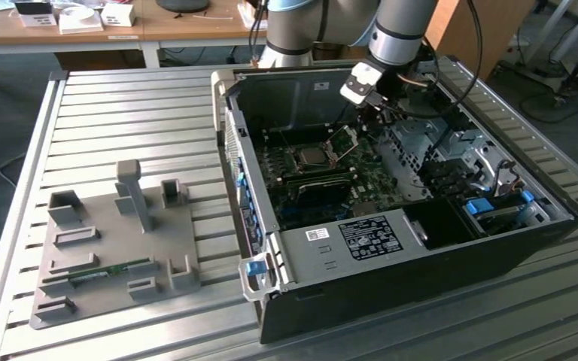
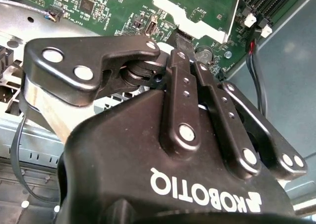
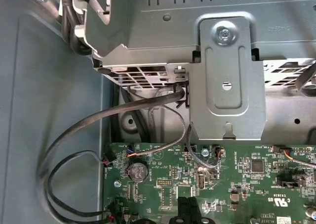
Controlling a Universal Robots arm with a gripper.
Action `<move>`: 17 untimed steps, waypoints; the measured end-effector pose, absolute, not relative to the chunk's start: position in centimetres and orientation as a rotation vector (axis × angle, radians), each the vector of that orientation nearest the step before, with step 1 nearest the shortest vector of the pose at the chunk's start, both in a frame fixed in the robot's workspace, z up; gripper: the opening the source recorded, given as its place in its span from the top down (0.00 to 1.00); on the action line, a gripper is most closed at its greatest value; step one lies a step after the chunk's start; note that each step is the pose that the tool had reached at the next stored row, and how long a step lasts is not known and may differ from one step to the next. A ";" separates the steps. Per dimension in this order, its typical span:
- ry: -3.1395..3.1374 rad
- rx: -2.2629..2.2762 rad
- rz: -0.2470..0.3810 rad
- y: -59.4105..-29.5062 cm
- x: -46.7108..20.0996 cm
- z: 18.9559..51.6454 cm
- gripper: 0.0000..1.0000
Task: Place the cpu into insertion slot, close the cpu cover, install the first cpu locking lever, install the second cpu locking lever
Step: 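Close the cpu cover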
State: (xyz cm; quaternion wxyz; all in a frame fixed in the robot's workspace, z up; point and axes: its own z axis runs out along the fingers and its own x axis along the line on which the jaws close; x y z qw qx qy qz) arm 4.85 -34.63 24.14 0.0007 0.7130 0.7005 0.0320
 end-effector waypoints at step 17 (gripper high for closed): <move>2.191 2.244 0.105 -34.6 0.6 23.6 0.89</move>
